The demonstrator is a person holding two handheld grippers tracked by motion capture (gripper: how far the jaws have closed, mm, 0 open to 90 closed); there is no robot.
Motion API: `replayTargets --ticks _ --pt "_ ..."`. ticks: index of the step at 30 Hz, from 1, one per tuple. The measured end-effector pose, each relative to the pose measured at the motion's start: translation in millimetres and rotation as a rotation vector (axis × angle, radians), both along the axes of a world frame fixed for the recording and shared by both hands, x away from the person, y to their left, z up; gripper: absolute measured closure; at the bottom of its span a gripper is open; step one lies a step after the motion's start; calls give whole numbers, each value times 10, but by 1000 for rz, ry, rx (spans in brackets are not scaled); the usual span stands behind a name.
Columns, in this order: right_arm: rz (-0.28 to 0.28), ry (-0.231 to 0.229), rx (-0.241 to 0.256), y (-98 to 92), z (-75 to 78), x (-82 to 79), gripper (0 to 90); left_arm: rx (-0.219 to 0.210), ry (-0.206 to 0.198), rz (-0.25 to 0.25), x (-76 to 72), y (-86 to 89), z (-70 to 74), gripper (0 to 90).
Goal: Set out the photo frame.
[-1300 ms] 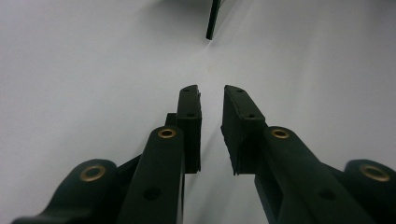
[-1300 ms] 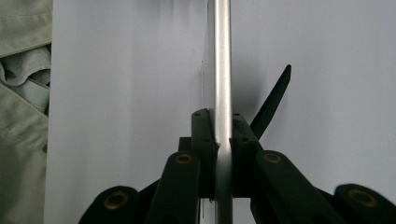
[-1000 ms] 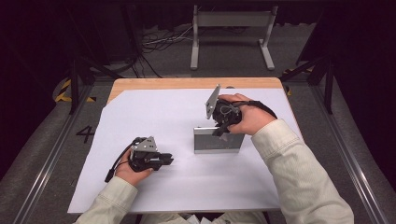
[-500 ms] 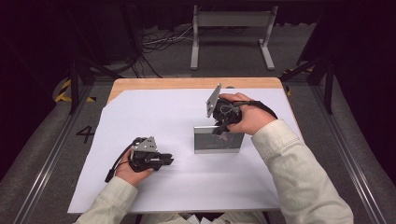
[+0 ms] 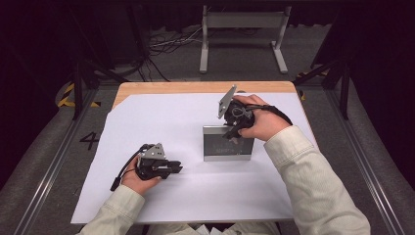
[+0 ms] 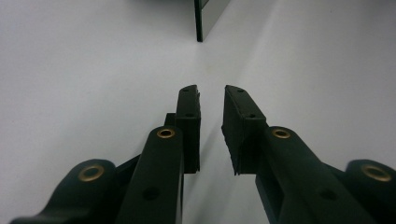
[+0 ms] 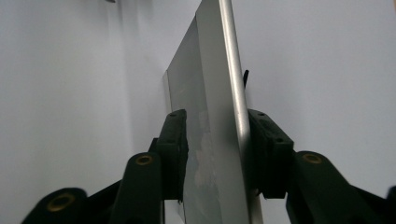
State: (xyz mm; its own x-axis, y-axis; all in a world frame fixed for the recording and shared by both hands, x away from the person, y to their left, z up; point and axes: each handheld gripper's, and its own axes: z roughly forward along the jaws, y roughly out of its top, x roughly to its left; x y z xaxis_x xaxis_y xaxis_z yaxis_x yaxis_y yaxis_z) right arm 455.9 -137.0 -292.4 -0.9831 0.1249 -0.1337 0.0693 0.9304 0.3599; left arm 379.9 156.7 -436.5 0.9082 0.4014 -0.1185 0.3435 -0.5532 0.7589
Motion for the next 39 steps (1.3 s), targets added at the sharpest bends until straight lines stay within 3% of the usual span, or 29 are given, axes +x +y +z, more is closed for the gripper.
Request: replayTargets --ticks 10,23,39 --pt "-45 -54 74 -73 30 8 436 -1 0 2 0 5 1 764" --pt "-62 -86 98 -237 94 -22 427 -2 0 5 5 9 1 764" --pt "-134 -135 154 -670 237 -148 403 -2 -1 4 17 -10 3 763"
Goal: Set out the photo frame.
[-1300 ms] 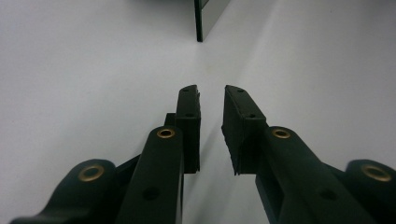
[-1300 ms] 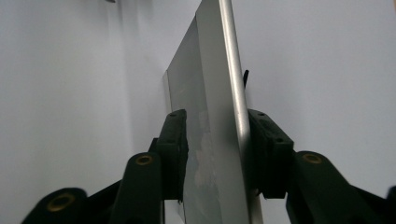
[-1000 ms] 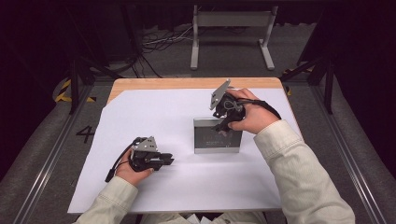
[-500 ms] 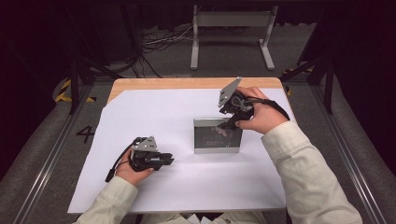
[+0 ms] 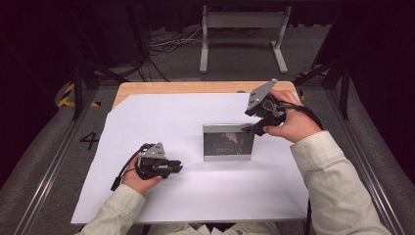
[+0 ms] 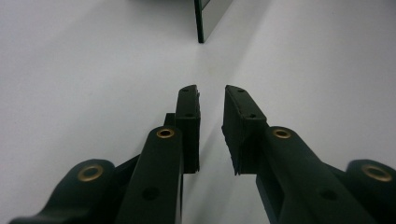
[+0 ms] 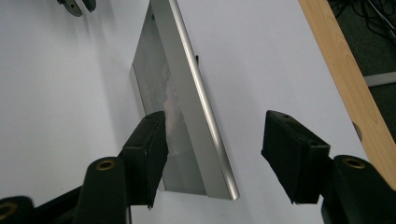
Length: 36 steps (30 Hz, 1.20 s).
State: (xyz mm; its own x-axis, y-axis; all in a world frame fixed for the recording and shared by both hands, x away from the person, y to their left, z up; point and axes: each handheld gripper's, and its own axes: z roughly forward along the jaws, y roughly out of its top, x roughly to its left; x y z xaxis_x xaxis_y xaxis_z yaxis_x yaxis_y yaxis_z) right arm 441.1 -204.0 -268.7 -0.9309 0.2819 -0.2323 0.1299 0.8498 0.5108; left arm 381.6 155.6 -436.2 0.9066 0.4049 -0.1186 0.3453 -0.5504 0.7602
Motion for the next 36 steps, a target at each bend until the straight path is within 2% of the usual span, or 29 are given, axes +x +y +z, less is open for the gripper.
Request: replayTargets --ticks 12,25,33,36 --pt "-53 -2 41 -278 -1 -47 400 4 -4 9 24 0 -6 747" --pt "-95 -1 46 -489 -5 -58 394 4 -5 15 25 6 -4 743" --pt "-135 6 73 -631 -47 -76 386 6 -2 15 29 4 -13 743" --pt "-159 11 105 -674 -90 -89 365 6 -4 19 33 10 -13 742"
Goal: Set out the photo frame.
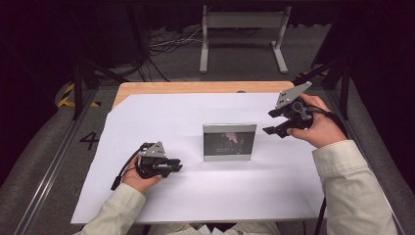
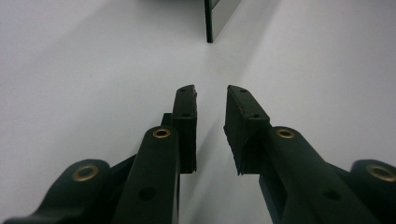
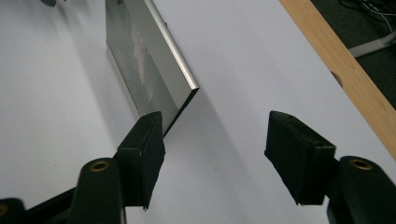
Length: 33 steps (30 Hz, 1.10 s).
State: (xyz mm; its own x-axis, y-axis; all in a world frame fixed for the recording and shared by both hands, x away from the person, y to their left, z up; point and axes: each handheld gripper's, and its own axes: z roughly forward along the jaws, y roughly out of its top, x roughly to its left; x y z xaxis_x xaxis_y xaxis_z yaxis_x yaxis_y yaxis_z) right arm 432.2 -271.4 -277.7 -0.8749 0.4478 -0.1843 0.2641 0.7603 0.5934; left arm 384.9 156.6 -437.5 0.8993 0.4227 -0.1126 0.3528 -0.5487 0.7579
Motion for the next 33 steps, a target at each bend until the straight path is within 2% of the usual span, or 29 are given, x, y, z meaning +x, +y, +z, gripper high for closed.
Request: replayTargets --ticks 4,13,33 --pt "-29 5 49 -63 -82 -25 357 7 -1 3 4 1 -5 741" --pt "-65 15 77 -206 -249 -55 346 12 -1 7 7 1 -10 740" --pt "-131 68 86 -452 -595 -109 331 10 -7 19 16 21 -6 734"
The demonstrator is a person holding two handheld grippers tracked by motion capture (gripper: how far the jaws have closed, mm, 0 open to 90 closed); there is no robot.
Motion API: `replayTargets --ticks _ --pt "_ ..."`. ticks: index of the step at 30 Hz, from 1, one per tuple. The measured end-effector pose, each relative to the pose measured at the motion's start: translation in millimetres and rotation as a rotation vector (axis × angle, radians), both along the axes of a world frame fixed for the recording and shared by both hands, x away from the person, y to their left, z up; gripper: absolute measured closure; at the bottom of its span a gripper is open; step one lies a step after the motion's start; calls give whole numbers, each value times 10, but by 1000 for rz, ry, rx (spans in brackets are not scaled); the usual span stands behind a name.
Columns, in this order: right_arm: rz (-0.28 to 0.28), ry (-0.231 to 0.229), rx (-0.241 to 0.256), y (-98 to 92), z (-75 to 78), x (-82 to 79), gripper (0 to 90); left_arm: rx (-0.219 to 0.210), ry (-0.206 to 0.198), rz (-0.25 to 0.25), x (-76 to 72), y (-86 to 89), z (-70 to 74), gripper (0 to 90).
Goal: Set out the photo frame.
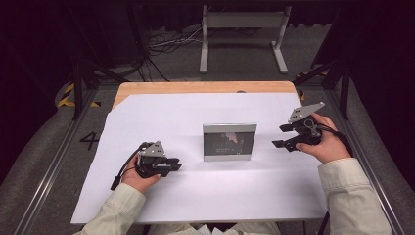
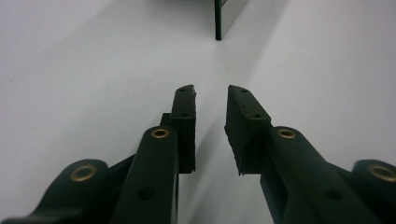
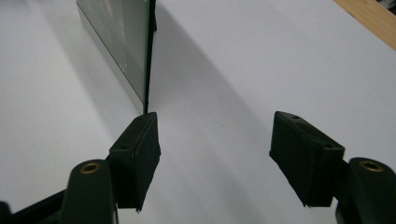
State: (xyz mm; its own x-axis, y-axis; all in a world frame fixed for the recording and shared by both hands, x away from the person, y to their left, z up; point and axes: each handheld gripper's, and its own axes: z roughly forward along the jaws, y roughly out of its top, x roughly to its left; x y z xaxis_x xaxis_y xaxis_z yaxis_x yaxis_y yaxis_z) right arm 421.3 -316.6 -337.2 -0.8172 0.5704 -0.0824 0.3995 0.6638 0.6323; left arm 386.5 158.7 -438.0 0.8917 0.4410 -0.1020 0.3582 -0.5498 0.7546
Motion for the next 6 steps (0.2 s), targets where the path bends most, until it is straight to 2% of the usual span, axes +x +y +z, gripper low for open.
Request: replayTargets --ticks 6 --pt "-15 -7 11 -69 -49 -54 330 -4 -5 17 7 20 6 719"
